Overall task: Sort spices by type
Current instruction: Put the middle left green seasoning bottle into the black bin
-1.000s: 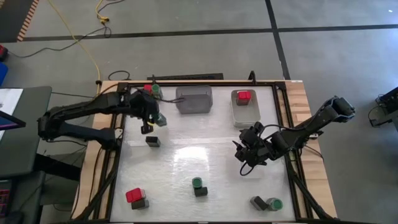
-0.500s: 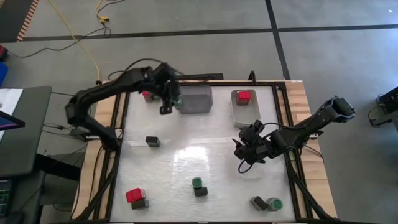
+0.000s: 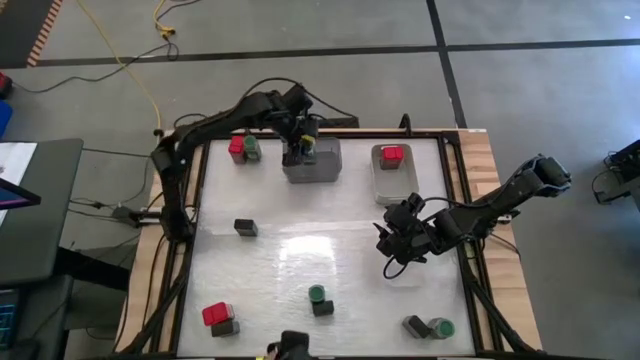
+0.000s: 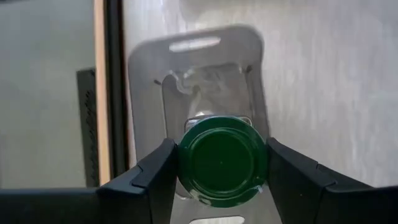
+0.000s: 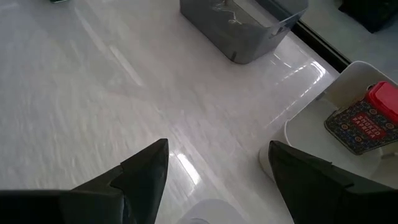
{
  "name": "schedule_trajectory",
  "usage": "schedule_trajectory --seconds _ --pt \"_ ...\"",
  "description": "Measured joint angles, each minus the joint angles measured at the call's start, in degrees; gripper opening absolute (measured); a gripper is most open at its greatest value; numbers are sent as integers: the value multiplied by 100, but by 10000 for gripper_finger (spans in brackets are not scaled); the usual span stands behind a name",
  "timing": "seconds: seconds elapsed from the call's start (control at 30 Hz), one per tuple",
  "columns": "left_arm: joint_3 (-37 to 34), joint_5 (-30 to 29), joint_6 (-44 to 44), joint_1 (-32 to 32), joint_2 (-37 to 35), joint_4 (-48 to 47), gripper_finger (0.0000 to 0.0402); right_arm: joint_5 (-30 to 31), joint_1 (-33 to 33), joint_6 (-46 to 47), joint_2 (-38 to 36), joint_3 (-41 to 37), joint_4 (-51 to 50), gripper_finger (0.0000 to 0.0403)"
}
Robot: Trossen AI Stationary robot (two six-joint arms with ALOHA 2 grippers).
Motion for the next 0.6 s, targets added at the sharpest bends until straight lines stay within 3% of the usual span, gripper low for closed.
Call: schedule_trajectory --seconds 0.2,0.6 --pt "0 339 -8 316 363 227 203 -1 0 -10 0 0 -2 306" --pt "-22 409 22 515 585 180 203 -1 0 -11 0 0 -22 306"
